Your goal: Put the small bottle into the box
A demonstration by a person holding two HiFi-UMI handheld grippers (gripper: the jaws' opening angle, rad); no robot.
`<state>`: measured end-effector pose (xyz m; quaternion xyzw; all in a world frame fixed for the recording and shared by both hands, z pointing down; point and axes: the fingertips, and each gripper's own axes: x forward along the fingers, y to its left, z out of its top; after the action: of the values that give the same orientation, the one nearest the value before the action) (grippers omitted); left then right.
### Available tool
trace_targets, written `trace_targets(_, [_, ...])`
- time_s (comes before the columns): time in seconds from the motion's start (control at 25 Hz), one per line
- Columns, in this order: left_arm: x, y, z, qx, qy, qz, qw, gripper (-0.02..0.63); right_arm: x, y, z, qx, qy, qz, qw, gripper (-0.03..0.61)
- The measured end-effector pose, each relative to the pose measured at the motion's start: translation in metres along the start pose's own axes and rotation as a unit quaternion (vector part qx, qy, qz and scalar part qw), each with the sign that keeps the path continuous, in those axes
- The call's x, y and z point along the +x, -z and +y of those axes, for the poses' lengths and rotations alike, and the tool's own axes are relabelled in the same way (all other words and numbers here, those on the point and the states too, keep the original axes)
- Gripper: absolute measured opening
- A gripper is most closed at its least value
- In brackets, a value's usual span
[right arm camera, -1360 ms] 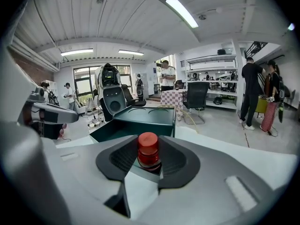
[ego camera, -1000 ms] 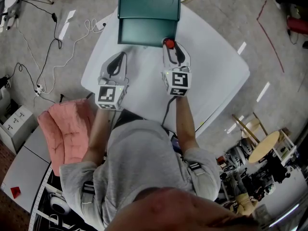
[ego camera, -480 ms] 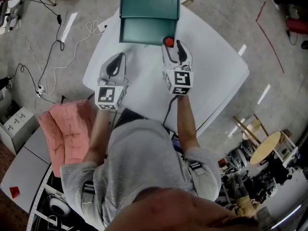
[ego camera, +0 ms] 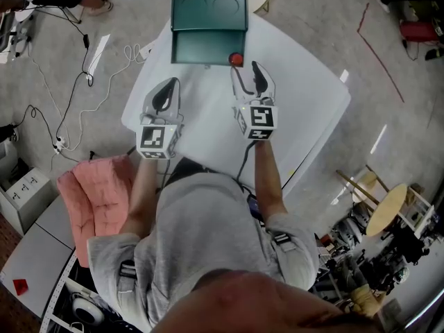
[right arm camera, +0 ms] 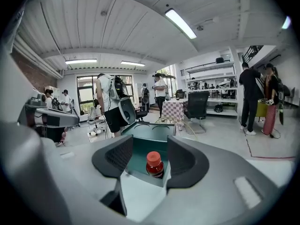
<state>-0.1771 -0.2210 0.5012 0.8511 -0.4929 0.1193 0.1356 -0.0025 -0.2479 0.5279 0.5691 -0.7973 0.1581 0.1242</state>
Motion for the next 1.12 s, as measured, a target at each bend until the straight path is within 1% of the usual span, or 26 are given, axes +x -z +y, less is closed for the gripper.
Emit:
trace_targets(0.36, [-0.035, -0.031, -0.016, 0.01, 0.016, -0.035, 0.9992, 0.012, -0.052, -0.033, 0.004, -0.018, 0.035, -0.042, 0.998, 0.213])
trace_targets(0.64, [-0.063, -0.052, -0.028, 0.03, 0.031, -0.065, 0.997, 0.012, -0.102, -0.056, 0.014, -0.025, 0.063, -0.075, 0.995, 0.184])
trace_targets(0.76, [-0.074, -0.057, -0.034, 0.038, 0.034, -0.075, 0.9959, 0.012, -0.123, -0.058, 0.018, -0.026, 0.077, -0.085, 0.993, 0.17])
trace_targets(0.88, [-0.083, -0.061, -0.046, 0.049, 0.049, -0.084, 0.9941, 0.011, -0.141, -0.057, 0.022, -0.026, 0.087, -0.09, 0.992, 0.154])
trace_targets(1.12, [-0.097, -0.06, -0.061, 0.057, 0.067, -0.09, 0.9921, 0.011, -0.173, -0.054, 0.032, -0.031, 0.106, -0.105, 0.988, 0.103])
